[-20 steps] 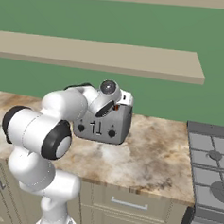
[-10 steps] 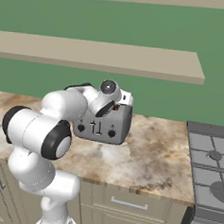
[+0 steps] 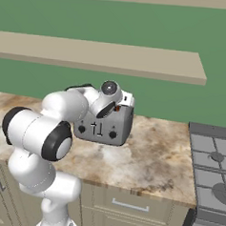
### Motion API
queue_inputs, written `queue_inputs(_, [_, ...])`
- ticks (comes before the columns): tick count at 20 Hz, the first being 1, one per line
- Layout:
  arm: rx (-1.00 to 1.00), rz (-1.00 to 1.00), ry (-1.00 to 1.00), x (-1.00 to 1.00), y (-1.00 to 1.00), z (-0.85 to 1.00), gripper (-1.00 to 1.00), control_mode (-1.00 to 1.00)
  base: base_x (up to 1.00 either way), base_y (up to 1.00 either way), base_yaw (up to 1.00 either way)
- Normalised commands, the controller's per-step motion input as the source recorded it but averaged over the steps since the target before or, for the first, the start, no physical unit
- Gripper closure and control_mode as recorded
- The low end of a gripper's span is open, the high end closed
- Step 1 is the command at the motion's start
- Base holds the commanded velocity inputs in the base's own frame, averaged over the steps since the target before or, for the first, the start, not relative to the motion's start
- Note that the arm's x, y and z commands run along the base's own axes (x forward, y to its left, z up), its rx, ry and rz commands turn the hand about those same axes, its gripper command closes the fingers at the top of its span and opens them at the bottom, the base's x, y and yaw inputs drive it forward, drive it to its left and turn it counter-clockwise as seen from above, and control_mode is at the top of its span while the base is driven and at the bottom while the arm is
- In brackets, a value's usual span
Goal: Start the toaster. Once the lever pops up, take the bread to the plate on the dining counter.
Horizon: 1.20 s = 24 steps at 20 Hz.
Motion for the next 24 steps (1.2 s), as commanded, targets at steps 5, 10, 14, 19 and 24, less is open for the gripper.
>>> queue_inputs(5, [0.0, 0.0, 0.0, 0.0, 0.0, 0.0, -1.0, -1.0, 0.0, 0.0, 0.0])
queue_inputs(10, [0.0, 0.0, 0.0, 0.0, 0.0, 0.0, -1.0, -1.0, 0.0, 0.0, 0.0])
queue_inputs(14, [0.0, 0.0, 0.0, 0.0, 0.0, 0.0, -1.0, -1.0, 0.0, 0.0, 0.0])
queue_inputs(19, [0.0, 0.0, 0.0, 0.0, 0.0, 0.0, -1.0, -1.0, 0.0, 0.0, 0.0])
queue_inputs(24, [0.0, 0.0, 0.0, 0.0, 0.0, 0.0, -1.0, -1.0, 0.0, 0.0, 0.0])
